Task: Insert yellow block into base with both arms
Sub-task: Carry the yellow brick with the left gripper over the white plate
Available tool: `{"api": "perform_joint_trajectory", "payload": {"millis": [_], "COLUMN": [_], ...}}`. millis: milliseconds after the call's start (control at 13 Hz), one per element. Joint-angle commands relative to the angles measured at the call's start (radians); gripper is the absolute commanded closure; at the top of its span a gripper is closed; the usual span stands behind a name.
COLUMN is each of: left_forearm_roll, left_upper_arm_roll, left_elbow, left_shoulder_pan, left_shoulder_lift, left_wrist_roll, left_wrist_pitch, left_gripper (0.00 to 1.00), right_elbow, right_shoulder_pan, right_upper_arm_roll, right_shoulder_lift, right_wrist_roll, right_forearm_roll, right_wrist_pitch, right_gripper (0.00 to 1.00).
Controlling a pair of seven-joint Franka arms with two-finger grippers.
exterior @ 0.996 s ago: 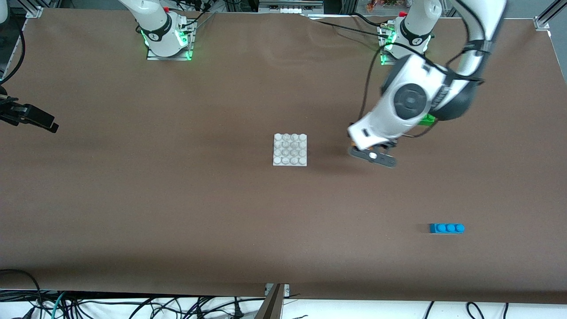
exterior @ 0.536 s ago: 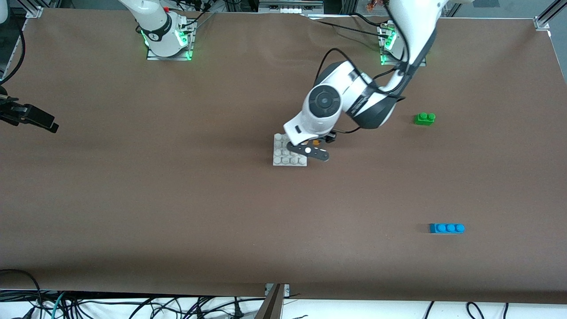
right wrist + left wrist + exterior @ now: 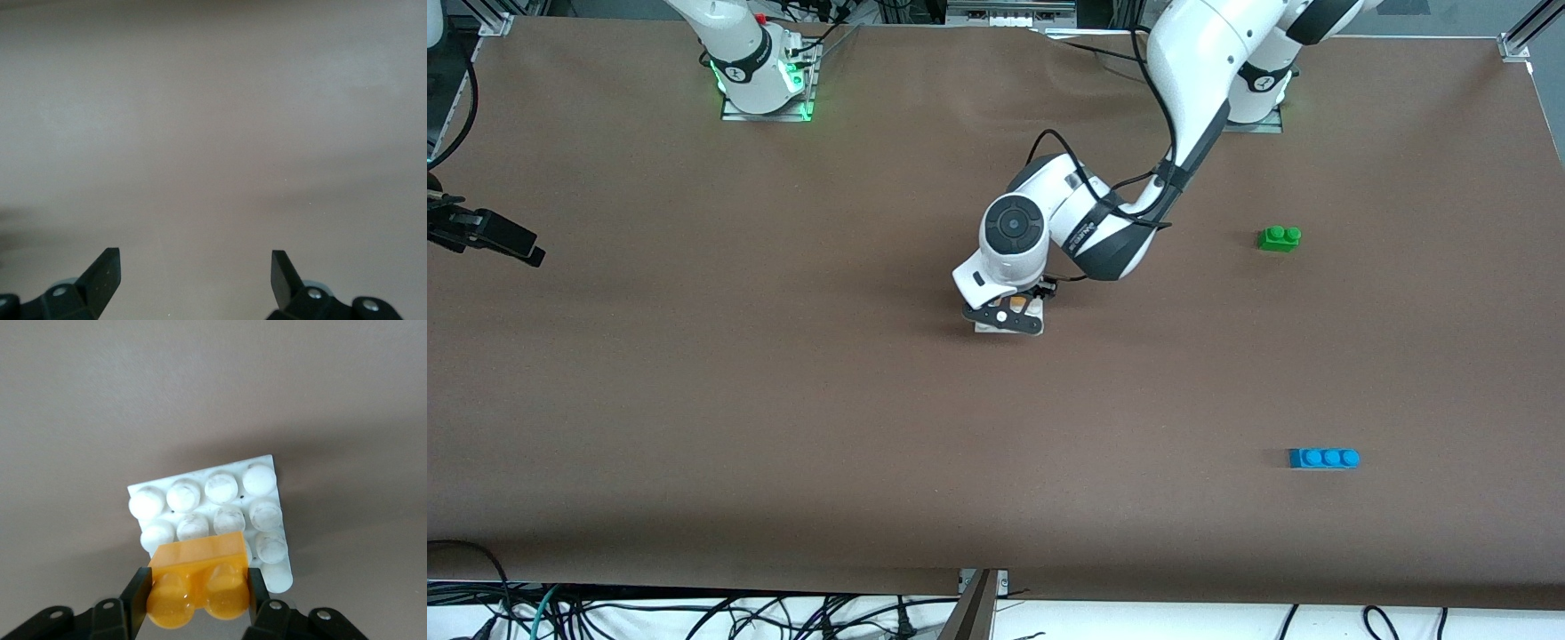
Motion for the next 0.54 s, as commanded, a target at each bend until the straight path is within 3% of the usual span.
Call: {"api": "perform_joint_trajectory", "payload": {"millis": [0,460], "left_forearm_roll": [0.027,0.03], "left_upper_arm_roll": [0.018,0.017], "left_elbow": [0.039,0.036], "left_shoulder_pan": [-0.024,-0.024], "left_shoulder_lift": [0.036,0.05], "left_wrist_roll": [-0.025,-0.057], "left_wrist_pitch": [0.001,0.003], "left_gripper": [0.75,0.73], "right_elbow": [0.002,0.002], "right_shoulder_pan": [-0.008,-0.008], "right_upper_arm_roll": [0.005,0.005], "right_shoulder_lift": [-0.005,-0.004], "right_wrist_roll": [-0.016,-0.016], "right_forearm_roll": [0.008,0.007], "right_wrist_pitch": [-0.009,-0.009], "right_gripper": [0.0,0.0]}}
